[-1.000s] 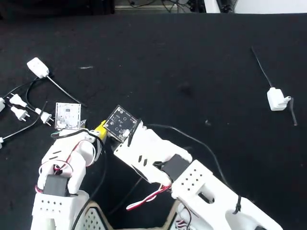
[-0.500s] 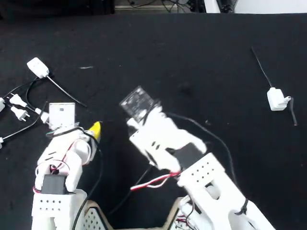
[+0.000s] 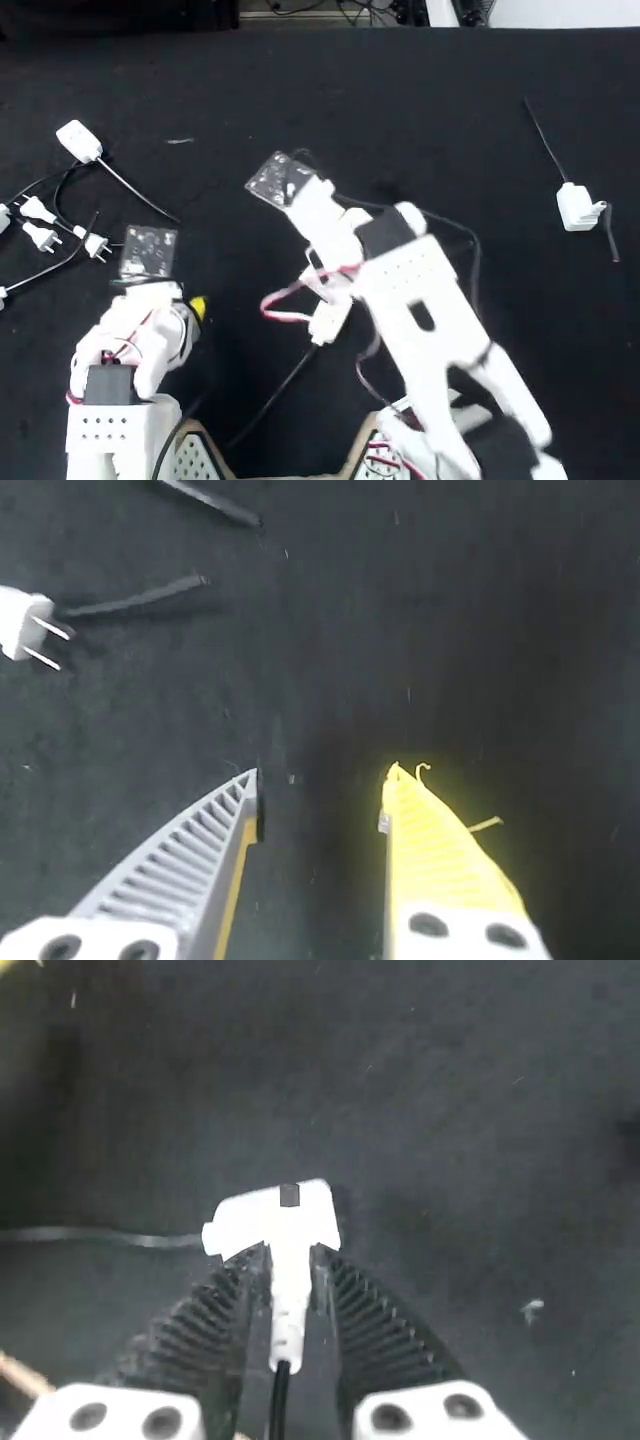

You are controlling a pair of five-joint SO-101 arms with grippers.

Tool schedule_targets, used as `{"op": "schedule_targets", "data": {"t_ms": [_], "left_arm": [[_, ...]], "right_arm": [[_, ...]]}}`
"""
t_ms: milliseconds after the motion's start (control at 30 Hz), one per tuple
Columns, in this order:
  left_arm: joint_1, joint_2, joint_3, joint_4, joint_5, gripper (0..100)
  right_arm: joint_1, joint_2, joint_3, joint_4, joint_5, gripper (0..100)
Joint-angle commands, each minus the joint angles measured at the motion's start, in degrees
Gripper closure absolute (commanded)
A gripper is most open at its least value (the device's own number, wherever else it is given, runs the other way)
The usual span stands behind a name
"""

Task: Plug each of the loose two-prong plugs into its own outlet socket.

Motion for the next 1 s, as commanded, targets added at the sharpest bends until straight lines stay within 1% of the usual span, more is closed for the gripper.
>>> {"op": "schedule_targets", "data": {"t_ms": [0,167,400,500,633,967], "left_arm": [[-0.22,-0.53,2.68,1.14,-4.22,80],[0.04,-0.53,3.56,0.18,-3.25,80],[0.04,-0.53,3.82,0.0,-3.25,80],[-0.13,-0.53,3.82,0.0,-3.25,80],[-0.31,-0.53,3.82,0.0,-3.25,80],[-0.22,-0.53,3.82,0.0,-3.25,80]], "right_arm": [[0.97,8.13,-7.34,3.43,4.13,98.8],[0.97,14.81,-10.42,7.47,7.74,98.8],[0.97,21.23,-18.86,14.42,8.44,98.8],[0.97,24.04,-21.23,16.44,12.22,98.8],[0.97,26.95,-22.46,16.88,15.65,98.8],[1.05,33.19,-22.46,14.95,16.0,98.8]]}}
